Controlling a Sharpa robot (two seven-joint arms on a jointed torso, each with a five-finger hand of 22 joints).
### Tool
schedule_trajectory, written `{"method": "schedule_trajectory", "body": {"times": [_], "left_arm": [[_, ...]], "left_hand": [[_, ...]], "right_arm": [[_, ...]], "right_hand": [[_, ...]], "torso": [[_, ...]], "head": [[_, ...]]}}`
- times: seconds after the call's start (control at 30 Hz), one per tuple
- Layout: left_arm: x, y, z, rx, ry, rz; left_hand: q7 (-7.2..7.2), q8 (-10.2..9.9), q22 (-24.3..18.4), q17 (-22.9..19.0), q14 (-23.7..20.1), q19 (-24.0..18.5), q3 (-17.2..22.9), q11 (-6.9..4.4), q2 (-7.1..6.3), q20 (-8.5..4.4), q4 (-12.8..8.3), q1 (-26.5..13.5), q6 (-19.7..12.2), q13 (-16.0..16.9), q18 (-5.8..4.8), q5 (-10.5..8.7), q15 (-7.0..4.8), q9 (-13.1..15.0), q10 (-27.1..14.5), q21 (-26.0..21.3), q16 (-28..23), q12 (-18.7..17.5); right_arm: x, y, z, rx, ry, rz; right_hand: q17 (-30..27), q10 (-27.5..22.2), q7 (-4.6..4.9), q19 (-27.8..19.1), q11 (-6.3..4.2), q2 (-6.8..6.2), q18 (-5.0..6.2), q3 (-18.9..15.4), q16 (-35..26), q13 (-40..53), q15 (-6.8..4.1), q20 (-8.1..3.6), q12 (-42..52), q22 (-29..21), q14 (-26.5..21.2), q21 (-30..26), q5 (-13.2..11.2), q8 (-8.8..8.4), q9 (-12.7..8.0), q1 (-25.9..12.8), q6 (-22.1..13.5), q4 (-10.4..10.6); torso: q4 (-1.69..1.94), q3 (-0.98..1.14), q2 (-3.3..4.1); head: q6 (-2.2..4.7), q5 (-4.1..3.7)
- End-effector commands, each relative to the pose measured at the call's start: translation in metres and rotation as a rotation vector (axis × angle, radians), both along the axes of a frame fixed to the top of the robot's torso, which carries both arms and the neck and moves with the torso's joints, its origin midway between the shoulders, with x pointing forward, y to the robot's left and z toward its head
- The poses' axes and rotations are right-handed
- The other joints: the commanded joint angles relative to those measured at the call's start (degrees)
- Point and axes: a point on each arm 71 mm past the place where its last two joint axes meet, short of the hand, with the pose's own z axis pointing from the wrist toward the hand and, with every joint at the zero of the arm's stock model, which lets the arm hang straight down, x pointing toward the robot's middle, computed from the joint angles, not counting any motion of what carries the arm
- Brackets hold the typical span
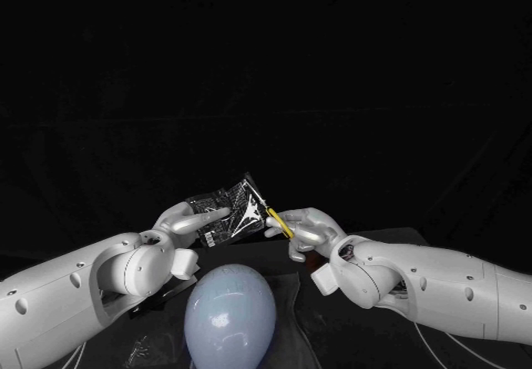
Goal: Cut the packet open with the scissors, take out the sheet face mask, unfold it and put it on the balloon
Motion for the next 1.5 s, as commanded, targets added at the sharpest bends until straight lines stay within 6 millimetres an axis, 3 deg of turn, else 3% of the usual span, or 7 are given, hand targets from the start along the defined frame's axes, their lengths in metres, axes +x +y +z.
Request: {"method": "schedule_trajectory", "body": {"times": [0.03,0.8,1.5], "left_arm": [[-0.002,-0.003,0.0,-0.001,0.001,-0.03],[-0.003,-0.005,-0.001,0.011,-0.004,-0.052],[-0.002,0.0,-0.002,0.017,-0.005,-0.04]], "left_hand": [[0.39,0.2,0.0,0.0,-0.2,0.0,-0.1,-0.1,0.5,0.14,-0.3,-0.1,-0.1,0.0,0.79,0.17,-0.03,6.2,0.3,-0.2,-0.2,-0.2],[0.4,0.2,0.1,0.1,-0.2,0.0,-0.1,-0.1,0.5,0.15,-0.3,-0.2,-0.1,0.0,0.79,0.17,-0.03,6.3,0.3,-0.2,-0.2,-0.2],[0.4,0.2,0.1,0.1,-0.2,0.0,-0.1,-0.1,0.51,0.15,-0.4,-0.3,-0.1,0.0,0.79,0.17,-0.03,6.3,0.3,-0.2,-0.3,-0.2]], "right_arm": [[-0.001,0.002,0.003,-0.007,-0.016,0.038],[0.01,0.012,0.012,0.018,-0.029,0.024],[0.016,-0.006,0.022,-0.002,-0.031,-0.006]], "right_hand": [[0.3,-0.2,1.68,-0.2,0.05,-0.37,0.34,-1.5,-0.1,-0.1,0.33,-0.06,-0.3,0.3,1.0,0.2,-0.1,-0.18,-0.1,0.0,-0.1,-0.3],[0.8,0.0,1.58,0.3,-0.01,-0.25,0.27,-1.5,0.1,-0.7,0.32,0.08,0.1,0.5,1.2,0.9,-0.1,-0.2,-0.1,-0.9,0.5,0.1],[0.7,0.3,1.44,0.3,-0.12,-0.13,0.3,-1.5,0.2,-1.0,0.25,0.06,0.3,0.4,1.3,0.9,-0.1,-0.08,0.0,-1.0,1.0,0.1]], "torso": [[0.02,0.02,0.01],[0.09,-0.09,0.02],[-0.03,-0.02,-0.02]], "head": [[0.11,-0.13],[0.5,-0.3],[0.35,-0.09]]}}
